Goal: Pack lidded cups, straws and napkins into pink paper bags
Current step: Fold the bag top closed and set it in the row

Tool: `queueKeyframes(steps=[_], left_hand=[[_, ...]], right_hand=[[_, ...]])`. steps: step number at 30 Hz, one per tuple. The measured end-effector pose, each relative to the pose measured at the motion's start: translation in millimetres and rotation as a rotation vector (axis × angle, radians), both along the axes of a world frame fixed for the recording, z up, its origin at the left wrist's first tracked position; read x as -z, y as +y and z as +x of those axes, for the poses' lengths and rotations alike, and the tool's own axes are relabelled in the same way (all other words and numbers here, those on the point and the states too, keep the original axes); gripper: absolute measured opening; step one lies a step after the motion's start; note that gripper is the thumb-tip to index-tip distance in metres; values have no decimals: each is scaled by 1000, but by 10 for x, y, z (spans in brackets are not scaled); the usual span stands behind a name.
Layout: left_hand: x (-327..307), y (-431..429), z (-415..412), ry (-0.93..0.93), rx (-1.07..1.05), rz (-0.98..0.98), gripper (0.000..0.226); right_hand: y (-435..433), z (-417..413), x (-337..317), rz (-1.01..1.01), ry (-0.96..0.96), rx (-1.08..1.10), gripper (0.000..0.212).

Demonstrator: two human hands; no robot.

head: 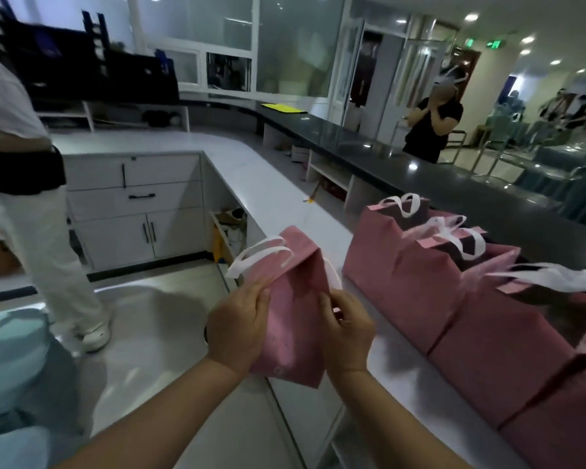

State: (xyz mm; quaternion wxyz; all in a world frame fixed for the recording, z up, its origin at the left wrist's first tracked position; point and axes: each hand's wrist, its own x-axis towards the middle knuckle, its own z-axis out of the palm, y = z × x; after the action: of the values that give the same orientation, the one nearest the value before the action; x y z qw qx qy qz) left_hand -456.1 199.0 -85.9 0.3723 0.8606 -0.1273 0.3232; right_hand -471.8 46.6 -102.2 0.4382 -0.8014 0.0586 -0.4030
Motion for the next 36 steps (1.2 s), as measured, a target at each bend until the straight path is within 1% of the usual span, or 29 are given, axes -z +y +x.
queueKeyframes(steps=[2, 4, 6, 9, 14, 18, 21, 24, 28, 31, 36], left_hand=[[-124, -37, 472, -29, 12, 9, 39], [-271, -107, 933, -78, -4, 33, 42], [-419, -213, 1351, -132, -16, 55, 39], [-594, -392, 1907, -172, -13, 34, 27], [-830, -717, 2815, -228, 54, -13, 24], [-922, -1034, 3514, -254, 189, -91, 30], [-985, -1330, 4081, -288, 285, -148, 26], [-1102, -1639, 4705, -305, 426, -187, 35], [-1216, -2060, 5388, -262, 611, -225, 39], [-1250, -2362, 5791, -257, 701, -240, 40], [-1169, -2859, 6349, -209, 802, -207, 32]], right_hand=[[-86, 468, -144, -19, 1, -16, 7], [-197, 907, -312, -70, 6, -20, 6], [-321, 1304, -473, -132, 12, 14, 8], [-484, 1791, -656, -170, 7, 77, 7], [-765, 2491, -840, -190, -67, 139, 12], [-1010, 3012, -945, -191, -145, 222, 17], [-1204, 3422, -1037, -196, -228, 297, 18], [-1385, 3864, -1148, -219, -284, 397, 17], [-1619, 4342, -1263, -233, -316, 531, 20], [-1799, 4644, -1316, -263, -294, 624, 20], [-2135, 5061, -1334, -288, -162, 733, 16]])
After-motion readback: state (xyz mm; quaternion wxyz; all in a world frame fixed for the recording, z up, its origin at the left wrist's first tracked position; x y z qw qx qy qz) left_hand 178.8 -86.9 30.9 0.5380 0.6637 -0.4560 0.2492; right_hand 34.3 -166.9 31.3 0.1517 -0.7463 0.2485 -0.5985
